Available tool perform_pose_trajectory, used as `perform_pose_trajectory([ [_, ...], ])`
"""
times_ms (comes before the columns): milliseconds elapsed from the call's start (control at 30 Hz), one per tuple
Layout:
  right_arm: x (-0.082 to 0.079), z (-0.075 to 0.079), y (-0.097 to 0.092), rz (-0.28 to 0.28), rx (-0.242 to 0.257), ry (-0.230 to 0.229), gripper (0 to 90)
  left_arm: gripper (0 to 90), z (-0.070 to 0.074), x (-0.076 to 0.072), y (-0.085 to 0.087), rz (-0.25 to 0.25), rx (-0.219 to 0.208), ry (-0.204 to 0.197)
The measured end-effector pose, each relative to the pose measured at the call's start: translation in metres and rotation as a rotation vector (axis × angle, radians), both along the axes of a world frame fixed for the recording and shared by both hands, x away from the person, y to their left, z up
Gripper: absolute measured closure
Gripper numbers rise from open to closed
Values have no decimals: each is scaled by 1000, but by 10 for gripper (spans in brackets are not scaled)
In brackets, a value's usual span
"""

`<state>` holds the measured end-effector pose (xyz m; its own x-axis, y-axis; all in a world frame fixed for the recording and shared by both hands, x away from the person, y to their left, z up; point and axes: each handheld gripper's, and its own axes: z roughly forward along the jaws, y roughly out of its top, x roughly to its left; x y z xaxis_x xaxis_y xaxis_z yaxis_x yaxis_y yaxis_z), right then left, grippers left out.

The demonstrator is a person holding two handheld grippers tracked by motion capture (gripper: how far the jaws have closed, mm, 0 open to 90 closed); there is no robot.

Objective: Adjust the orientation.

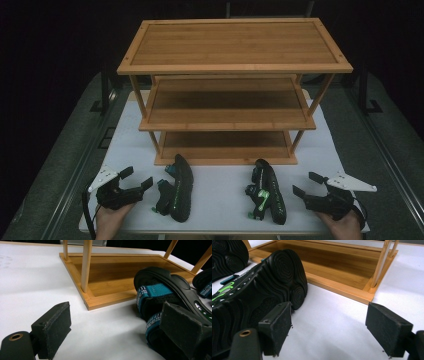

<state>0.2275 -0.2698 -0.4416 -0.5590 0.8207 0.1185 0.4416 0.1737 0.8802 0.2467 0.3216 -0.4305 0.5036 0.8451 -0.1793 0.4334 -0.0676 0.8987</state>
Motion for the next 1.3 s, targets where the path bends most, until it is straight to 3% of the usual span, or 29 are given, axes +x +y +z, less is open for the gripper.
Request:
perform_pose_trajectory([
  [167,0,1,-2,3,6,-2,202,95,0,1,-1,-2,10,3],
  [533,-2,4,4,-1,-10,-14,206,98,4,-4,2,-18,-38,-22],
  [667,-1,3,5,7,-18,-9,207,100,6,-5,1,-20,-36,-30],
  [733,0,3,5,8,-15,-5,207,149,5,-4,0,-35,-38,-28],
  [967,1,1,3,7,-8,1,210,185,4,-3,-4,-65,-38,-11],
  [1100,-1,2,6,12,-16,-1,212,268,5,-3,-6,-95,-44,-15],
  [1133,-1,2,7,16,-17,-3,212,328,5,-2,-5,-150,-61,15],
  [1300,1,1,9,26,-30,5,212,403,6,-2,-6,-179,-49,22],
])
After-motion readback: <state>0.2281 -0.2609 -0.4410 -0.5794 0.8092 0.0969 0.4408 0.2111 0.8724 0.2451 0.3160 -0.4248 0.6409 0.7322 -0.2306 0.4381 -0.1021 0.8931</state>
